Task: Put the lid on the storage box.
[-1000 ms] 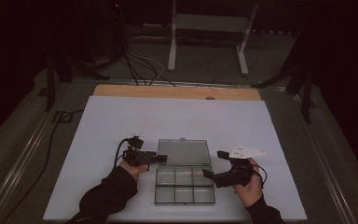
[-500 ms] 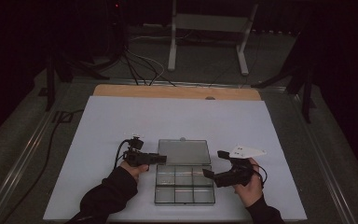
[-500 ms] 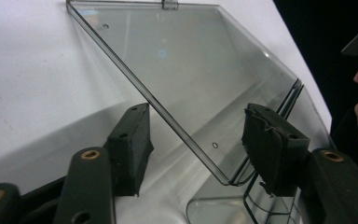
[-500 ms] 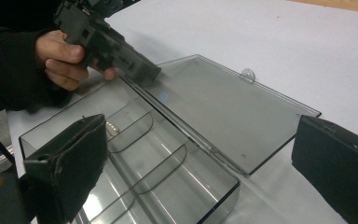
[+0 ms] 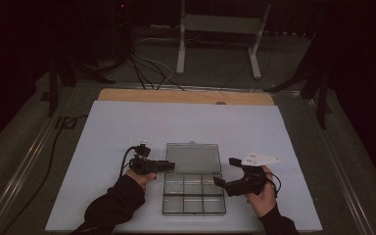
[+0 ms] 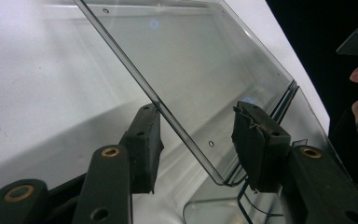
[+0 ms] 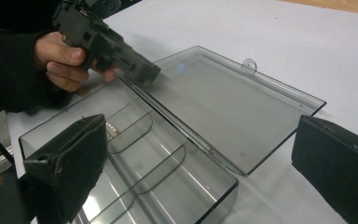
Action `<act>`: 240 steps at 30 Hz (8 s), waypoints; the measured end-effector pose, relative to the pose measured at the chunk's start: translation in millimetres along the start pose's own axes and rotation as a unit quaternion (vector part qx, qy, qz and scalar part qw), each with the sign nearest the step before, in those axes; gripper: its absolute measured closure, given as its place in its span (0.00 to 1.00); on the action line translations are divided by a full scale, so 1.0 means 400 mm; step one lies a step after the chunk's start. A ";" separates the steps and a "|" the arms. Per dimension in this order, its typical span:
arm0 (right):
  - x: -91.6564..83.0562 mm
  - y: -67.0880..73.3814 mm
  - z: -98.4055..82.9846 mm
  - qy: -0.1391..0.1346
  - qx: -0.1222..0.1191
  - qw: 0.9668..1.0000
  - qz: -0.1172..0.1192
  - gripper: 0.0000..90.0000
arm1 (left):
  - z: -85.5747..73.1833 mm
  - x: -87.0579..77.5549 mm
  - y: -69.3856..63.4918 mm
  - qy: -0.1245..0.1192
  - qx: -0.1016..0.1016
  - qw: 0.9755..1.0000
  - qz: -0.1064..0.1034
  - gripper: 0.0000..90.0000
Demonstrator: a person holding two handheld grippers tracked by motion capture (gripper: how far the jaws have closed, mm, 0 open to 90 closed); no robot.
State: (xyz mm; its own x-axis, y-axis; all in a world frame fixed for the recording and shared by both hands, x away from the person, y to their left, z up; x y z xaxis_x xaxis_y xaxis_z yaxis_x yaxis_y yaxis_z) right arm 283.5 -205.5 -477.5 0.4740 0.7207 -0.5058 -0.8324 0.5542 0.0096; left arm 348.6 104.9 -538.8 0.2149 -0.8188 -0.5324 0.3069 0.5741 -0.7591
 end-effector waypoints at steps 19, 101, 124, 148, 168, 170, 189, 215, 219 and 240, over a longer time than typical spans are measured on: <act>-0.003 0.001 0.001 -0.002 -0.001 1.000 0.000 0.04 | 0.003 -0.028 -0.010 -0.021 0.056 0.998 -0.015 0.79; -0.022 -0.023 -0.046 0.037 0.129 0.990 0.033 1.00 | -0.072 -0.086 -0.056 -0.085 0.503 0.860 0.017 0.96; -0.021 -0.019 -0.045 0.039 0.127 0.990 0.035 1.00 | -0.071 -0.111 -0.052 -0.070 0.426 0.902 0.004 0.57; -0.019 0.003 -0.051 0.056 0.115 0.991 0.035 1.00 | -0.083 -0.182 -0.051 -0.050 0.297 0.952 -0.058 0.02; -0.029 0.055 -0.072 0.111 0.046 0.993 -0.019 1.00 | -0.089 -0.196 -0.036 -0.058 0.295 0.951 -0.070 0.01; -0.031 0.061 -0.069 0.121 0.022 0.992 -0.040 1.00 | -0.088 -0.198 -0.033 -0.060 0.294 0.951 -0.071 0.01; -0.031 0.041 -0.079 0.141 -0.017 0.986 -0.084 0.91 | -0.092 -0.197 -0.033 -0.060 0.297 0.950 -0.079 0.01; -0.093 -0.020 -0.080 -0.003 0.015 1.000 -0.017 0.00 | -0.121 -0.221 -0.034 -0.061 0.306 0.948 -0.066 0.01; -0.097 -0.034 -0.093 -0.006 0.020 0.999 -0.025 0.00 | -0.129 -0.223 -0.030 -0.060 0.306 0.948 -0.065 0.01; -0.089 -0.054 -0.124 0.007 0.036 0.999 -0.028 0.00 | -0.136 -0.224 -0.014 -0.058 0.297 0.951 -0.070 0.01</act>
State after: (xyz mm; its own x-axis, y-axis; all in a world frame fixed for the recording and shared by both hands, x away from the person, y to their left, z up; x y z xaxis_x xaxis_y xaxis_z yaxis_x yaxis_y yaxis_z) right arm 270.1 -263.8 -502.4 0.5143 0.6829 -0.5188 -0.7817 0.6220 0.0439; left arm 277.3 175.0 -507.4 0.2230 -0.9017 -0.3704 0.8021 0.3856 -0.4559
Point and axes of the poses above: each handheld gripper's, and its own axes: x roughly forward along the jaws, z roughly out of its top, y roughly to its left, the point moved 3 cm from there along x, roughly forward along the jaws, and after that the axes turned 13 degrees about -x, right-handed, at the moved point
